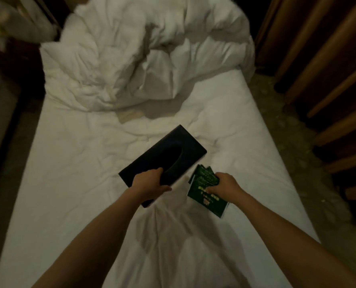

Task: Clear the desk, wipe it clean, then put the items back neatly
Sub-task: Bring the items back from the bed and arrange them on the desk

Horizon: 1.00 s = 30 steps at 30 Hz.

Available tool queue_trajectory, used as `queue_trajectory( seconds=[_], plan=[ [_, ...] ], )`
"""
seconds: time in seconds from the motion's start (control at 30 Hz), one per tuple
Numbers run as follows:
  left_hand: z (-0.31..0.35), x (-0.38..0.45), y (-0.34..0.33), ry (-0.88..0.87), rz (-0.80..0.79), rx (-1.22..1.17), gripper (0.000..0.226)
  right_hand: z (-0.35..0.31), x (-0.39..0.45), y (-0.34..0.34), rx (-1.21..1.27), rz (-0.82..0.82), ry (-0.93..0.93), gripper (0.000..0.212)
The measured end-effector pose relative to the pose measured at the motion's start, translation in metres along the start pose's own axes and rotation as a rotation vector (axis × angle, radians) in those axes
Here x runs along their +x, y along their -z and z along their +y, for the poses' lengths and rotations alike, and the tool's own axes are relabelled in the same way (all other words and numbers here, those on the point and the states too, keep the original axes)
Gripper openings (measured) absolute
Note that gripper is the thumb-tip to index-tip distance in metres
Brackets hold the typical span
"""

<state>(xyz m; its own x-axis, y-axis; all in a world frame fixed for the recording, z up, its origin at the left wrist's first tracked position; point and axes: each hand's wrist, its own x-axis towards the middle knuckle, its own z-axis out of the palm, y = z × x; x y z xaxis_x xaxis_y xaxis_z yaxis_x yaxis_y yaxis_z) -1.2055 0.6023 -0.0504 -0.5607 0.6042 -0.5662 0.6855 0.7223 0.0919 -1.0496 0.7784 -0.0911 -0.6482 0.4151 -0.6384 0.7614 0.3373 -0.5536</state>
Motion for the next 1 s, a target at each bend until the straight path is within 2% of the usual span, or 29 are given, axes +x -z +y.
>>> queue_trajectory(
  seconds=[0.23, 0.37, 0.5, 0.77, 0.9, 1.0],
  plan=[
    [0.056, -0.093, 0.083, -0.211, 0.151, 0.045, 0.046, -0.021, -0.138, 0.050, 0.215, 0.279, -0.010, 0.035],
    [0.104, -0.140, 0.102, -0.411, 0.198, 0.049, 0.045, 0.002, -0.224, 0.061, 0.338, 0.500, -0.053, 0.036],
    [0.171, -0.180, 0.096, -0.616, 0.177, 0.086, 0.045, 0.041, -0.314, 0.059, 0.480, 0.714, -0.095, 0.051],
    [0.358, -0.317, 0.037, -1.108, 0.111, 0.358, 0.049, 0.174, -0.544, 0.023, 0.552, 1.014, -0.386, 0.037],
    [0.457, -0.426, -0.030, -1.366, 0.078, 0.439, 0.064, 0.243, -0.669, -0.034, 0.627, 1.240, -0.596, 0.042],
    [0.513, -0.515, -0.092, -1.520, -0.008, 0.479, 0.070, 0.290, -0.762, -0.090, 0.665, 1.330, -0.758, 0.037]
  ],
)
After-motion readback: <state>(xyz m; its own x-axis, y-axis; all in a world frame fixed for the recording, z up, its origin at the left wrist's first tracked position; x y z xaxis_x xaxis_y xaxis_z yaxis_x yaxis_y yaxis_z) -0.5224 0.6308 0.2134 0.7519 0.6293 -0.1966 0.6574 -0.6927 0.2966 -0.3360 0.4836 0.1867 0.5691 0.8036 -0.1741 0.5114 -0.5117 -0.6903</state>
